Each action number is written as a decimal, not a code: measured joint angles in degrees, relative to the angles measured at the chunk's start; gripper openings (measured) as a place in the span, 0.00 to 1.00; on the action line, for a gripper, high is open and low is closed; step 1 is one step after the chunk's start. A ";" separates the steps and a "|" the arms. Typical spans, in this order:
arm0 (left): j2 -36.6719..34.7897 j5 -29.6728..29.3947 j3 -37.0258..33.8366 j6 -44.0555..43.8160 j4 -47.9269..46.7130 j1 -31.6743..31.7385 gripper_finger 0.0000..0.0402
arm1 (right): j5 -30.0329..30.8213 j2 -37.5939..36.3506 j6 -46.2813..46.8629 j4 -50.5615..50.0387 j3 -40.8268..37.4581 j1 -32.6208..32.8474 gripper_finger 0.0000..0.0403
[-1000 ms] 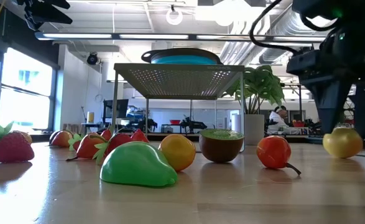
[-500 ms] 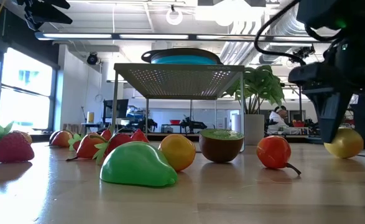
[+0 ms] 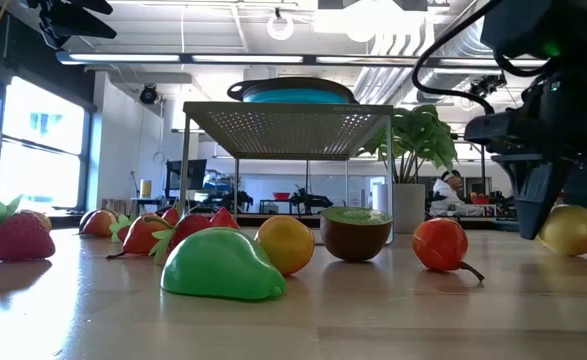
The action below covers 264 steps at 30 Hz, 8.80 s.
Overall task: Pick & Place Fruit
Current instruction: Put the yellow lemon in the blue bowl on the shelf, then put the brown kiwi in the blue bowl on the shelf
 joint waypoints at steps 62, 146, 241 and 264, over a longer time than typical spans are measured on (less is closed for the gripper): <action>0.00 0.04 0.00 -0.20 -1.05 -0.01 0.51 | -6.06 0.00 -0.04 0.16 0.01 -0.16 0.61; 0.01 0.15 0.00 -0.33 -0.92 0.00 0.51 | 3.55 -7.39 -15.44 18.54 0.04 -3.87 0.49; 0.00 -8.85 0.02 -10.01 0.20 -0.02 0.51 | 4.03 17.70 -90.41 25.29 43.14 -40.27 0.54; 0.02 -8.39 0.02 -10.01 0.20 0.00 0.51 | 6.87 14.10 -93.99 22.68 43.12 -39.74 0.77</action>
